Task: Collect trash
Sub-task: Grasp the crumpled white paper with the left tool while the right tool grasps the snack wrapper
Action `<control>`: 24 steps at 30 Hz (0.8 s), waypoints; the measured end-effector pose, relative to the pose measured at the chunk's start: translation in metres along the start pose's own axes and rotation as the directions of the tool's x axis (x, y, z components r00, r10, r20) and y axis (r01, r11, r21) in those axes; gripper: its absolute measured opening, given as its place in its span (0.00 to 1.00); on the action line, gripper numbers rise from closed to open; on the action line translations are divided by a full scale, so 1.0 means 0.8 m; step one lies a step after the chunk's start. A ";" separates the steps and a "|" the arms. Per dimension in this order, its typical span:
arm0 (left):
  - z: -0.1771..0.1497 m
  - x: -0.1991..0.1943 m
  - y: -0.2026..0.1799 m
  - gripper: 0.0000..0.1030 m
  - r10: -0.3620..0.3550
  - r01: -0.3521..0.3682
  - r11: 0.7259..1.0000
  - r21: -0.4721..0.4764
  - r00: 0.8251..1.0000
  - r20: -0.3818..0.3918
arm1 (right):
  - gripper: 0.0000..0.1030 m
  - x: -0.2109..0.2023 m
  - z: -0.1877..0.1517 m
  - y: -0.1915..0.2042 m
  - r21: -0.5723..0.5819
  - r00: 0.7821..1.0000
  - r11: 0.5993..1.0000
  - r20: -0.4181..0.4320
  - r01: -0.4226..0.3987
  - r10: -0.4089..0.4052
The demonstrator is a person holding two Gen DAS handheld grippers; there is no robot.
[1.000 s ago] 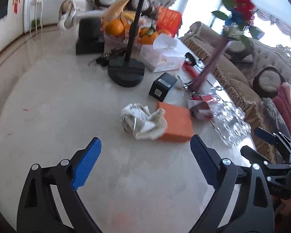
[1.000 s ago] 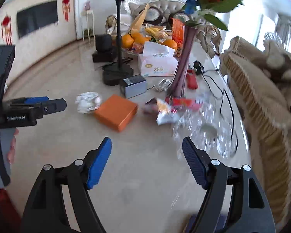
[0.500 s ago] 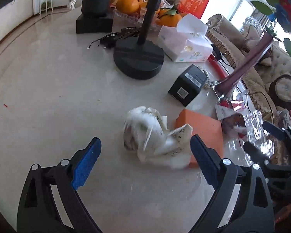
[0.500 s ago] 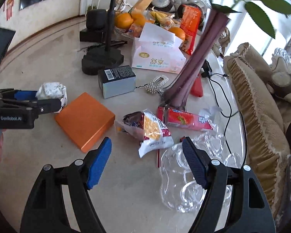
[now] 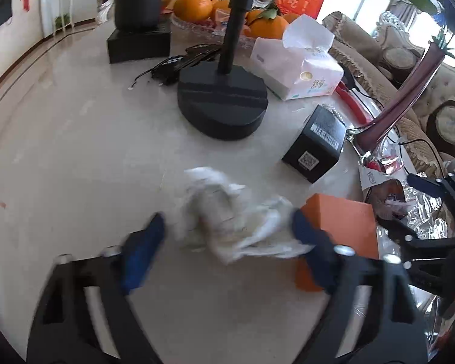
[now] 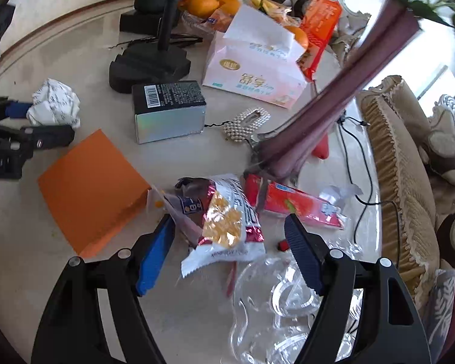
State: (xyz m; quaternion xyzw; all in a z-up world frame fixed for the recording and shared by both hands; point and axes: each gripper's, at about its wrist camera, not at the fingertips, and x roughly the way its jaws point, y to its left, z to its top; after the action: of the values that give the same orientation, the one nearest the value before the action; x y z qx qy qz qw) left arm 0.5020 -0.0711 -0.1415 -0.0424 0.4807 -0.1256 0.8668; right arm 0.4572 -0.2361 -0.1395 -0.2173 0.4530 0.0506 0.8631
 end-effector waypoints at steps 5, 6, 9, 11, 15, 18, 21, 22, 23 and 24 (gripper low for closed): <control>0.012 0.002 0.012 0.35 -0.027 0.027 1.000 0.002 1.000 0.004 | 0.36 0.008 0.002 -0.004 0.059 0.998 0.997 0.000 -0.059 0.059; 0.014 0.004 0.014 0.35 -0.035 0.035 0.999 -0.004 0.999 -0.006 | 0.34 0.005 0.002 -0.007 0.092 0.996 0.992 0.013 -0.084 0.083; 0.014 0.002 0.009 0.32 -0.004 0.004 0.999 0.051 1.000 -0.007 | 0.33 -0.004 0.000 -0.013 0.160 0.990 0.977 0.046 -0.140 0.134; 0.011 -0.007 0.007 0.32 -0.003 0.001 0.997 0.073 1.000 0.020 | 0.33 -0.014 -0.002 -0.015 0.196 0.984 0.966 0.075 -0.171 0.159; 0.003 -0.034 0.012 0.32 -0.021 0.017 0.998 0.063 0.998 0.060 | 0.33 -0.041 -0.011 -0.019 0.269 0.968 0.933 0.131 -0.241 0.212; -0.014 -0.072 0.013 0.32 -0.002 -0.007 0.996 0.094 0.996 0.093 | 0.33 -0.072 -0.027 -0.017 0.311 0.953 0.906 0.187 -0.287 0.238; -0.038 -0.117 0.010 0.32 0.021 -0.038 0.991 0.125 0.991 0.132 | 0.33 -0.114 -0.054 -0.006 0.355 0.932 0.870 0.248 -0.341 0.264; -0.048 -0.134 0.009 0.32 0.021 -0.039 0.991 0.131 0.990 0.141 | 0.33 -0.126 -0.062 -0.002 0.360 0.924 0.861 0.267 -0.359 0.274; -0.064 -0.159 0.006 0.32 0.029 -0.051 0.989 0.142 0.988 0.152 | 0.33 -0.146 -0.074 0.008 0.363 0.919 0.856 0.283 -0.369 0.276; -0.076 -0.177 0.004 0.32 0.025 -0.050 0.987 0.151 0.987 0.160 | 0.33 -0.167 -0.088 0.019 0.364 0.912 0.851 0.299 -0.380 0.279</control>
State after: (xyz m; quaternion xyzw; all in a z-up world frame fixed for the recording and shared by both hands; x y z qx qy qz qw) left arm 0.3795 -0.0288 -0.0586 0.0241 0.4003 -0.1423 0.9050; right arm 0.3215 -0.2375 -0.0722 0.0595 0.3784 0.1270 0.9150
